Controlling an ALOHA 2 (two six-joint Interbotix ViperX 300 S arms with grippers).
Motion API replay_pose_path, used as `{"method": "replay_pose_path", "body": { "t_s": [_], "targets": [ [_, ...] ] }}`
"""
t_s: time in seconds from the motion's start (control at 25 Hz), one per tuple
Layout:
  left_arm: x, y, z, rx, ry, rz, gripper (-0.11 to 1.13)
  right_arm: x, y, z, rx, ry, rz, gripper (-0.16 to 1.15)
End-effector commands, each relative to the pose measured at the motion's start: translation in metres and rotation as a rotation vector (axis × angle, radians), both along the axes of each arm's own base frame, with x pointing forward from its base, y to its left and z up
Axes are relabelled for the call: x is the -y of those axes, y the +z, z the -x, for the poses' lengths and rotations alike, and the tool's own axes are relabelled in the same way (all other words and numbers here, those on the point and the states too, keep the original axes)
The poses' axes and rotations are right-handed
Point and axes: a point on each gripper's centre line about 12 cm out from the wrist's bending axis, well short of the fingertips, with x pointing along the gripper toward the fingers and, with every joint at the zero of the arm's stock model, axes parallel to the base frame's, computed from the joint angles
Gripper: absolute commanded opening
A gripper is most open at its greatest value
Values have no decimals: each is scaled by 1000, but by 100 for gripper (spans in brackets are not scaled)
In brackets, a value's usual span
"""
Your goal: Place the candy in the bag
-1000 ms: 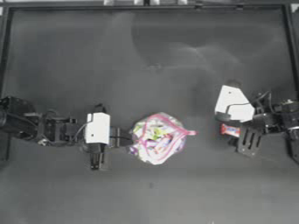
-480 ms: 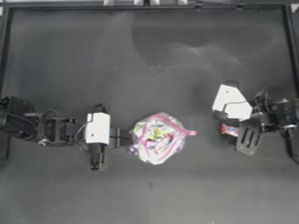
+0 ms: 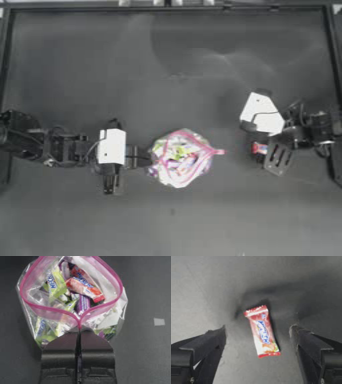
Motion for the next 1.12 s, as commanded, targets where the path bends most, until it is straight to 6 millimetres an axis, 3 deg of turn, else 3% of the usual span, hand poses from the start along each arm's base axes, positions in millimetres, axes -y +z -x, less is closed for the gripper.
{"method": "replay_pose_path", "body": {
  "t_s": [0.04, 0.68, 1.12],
  "targets": [
    [0, 11, -5, 37, -2, -4, 9, 1, 2, -4, 14, -6, 1, 101],
    [-1, 12, -6, 38, 0, -4, 9, 1, -13, -3, -43, -9, -5, 97],
    [-1, 10, -5, 32, -1, -5, 9, 1, -14, -2, -44, -13, -6, 53]
  ]
}}
